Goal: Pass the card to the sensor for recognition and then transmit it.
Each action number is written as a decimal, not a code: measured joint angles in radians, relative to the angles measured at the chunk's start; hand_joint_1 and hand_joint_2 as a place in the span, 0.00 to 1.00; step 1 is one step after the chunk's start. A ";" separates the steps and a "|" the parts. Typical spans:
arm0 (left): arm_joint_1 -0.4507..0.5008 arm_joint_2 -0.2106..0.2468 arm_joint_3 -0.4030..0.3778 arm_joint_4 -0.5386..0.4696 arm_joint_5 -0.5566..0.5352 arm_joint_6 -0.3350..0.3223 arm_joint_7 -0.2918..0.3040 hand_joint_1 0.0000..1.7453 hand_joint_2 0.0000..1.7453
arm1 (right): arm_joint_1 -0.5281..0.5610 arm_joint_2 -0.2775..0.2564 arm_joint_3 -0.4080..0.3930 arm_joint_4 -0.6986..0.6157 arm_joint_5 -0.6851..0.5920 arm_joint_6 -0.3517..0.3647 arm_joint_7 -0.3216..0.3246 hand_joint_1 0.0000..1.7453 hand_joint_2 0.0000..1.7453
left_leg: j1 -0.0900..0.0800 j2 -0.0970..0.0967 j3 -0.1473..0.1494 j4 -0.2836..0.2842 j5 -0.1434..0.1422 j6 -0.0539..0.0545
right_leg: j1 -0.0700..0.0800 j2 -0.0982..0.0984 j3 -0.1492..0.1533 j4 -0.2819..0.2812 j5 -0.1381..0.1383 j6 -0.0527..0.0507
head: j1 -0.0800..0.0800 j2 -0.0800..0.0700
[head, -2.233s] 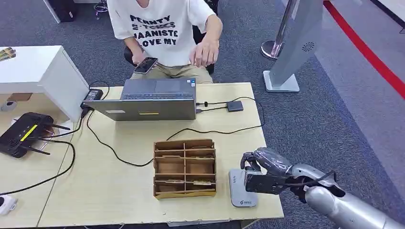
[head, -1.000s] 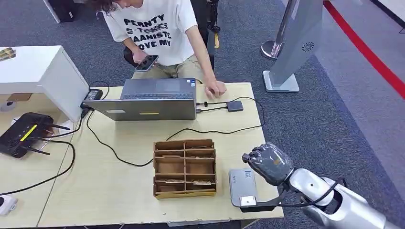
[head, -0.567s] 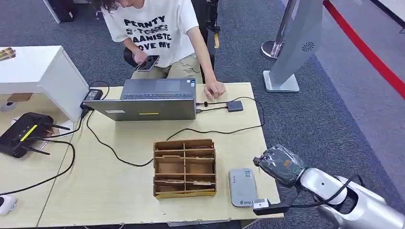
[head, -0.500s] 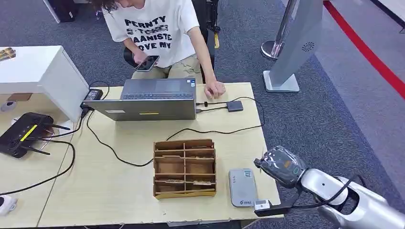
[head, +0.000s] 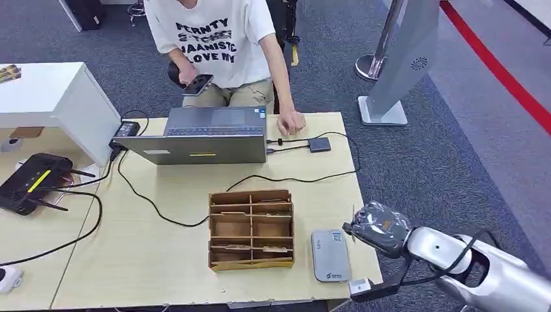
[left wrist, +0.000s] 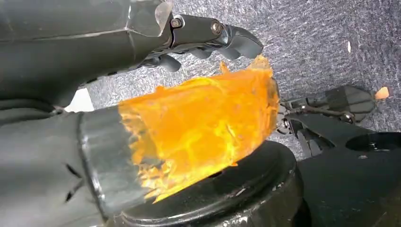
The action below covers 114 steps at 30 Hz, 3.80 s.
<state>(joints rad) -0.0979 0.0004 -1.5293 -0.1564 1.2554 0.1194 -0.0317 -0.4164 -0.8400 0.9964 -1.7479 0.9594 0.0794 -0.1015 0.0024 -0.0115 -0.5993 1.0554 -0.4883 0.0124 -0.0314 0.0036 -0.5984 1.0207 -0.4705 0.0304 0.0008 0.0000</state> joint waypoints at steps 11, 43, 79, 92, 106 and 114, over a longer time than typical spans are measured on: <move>-0.001 -0.003 0.000 0.000 0.002 0.002 -0.002 0.00 0.00 | -0.054 0.033 0.099 0.022 -0.004 0.010 -0.013 1.00 1.00 | 0.000 0.000 0.000 0.000 0.000 0.000 | 0.000 0.000 0.000 0.000 0.000 0.000 | 0.000 0.000; 0.001 -0.003 -0.001 0.000 0.014 0.006 -0.003 0.00 0.00 | -0.061 0.040 0.232 0.098 0.026 -0.014 -0.008 1.00 1.00 | 0.000 0.000 0.000 0.000 0.000 0.000 | 0.000 0.000 0.000 0.000 0.000 0.000 | 0.000 0.000; 0.002 -0.012 -0.002 0.000 0.018 0.000 -0.012 0.00 0.00 | -0.174 0.109 0.249 0.116 0.025 -0.027 0.016 1.00 1.00 | 0.000 0.000 0.000 0.000 0.000 0.000 | 0.000 0.000 0.000 0.000 0.000 0.000 | 0.000 0.000; 0.002 -0.012 -0.015 0.000 0.021 -0.002 -0.019 0.00 0.00 | -0.227 0.114 0.245 0.082 0.015 -0.009 0.018 1.00 1.00 | 0.000 0.000 0.000 0.000 0.000 0.000 | 0.000 0.000 0.000 0.000 0.000 0.000 | 0.000 0.000; 0.002 -0.012 -0.016 0.000 0.032 0.000 -0.021 0.00 0.00 | -0.238 0.091 0.296 0.067 -0.048 0.047 -0.018 1.00 1.00 | 0.000 0.000 0.001 0.000 0.000 0.000 | 0.000 0.000 0.000 0.000 0.000 0.000 | 0.000 0.000; 0.003 -0.012 -0.016 0.000 0.035 0.003 -0.021 0.00 0.00 | -0.224 0.087 0.333 0.072 -0.051 0.042 -0.018 1.00 1.00 | 0.000 0.000 0.001 0.000 0.000 0.000 | 0.000 0.000 0.000 0.000 0.000 0.000 | 0.000 0.000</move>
<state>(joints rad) -0.0953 -0.0118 -1.5450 -0.1564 1.2909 0.1225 -0.0526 -0.6400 -0.7530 1.3291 -1.6754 0.9083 0.1217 -0.1198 0.0024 -0.0114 -0.5987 1.0554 -0.4881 0.0122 -0.0315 0.0038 -0.5983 1.0207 -0.4704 0.0303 0.0008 0.0000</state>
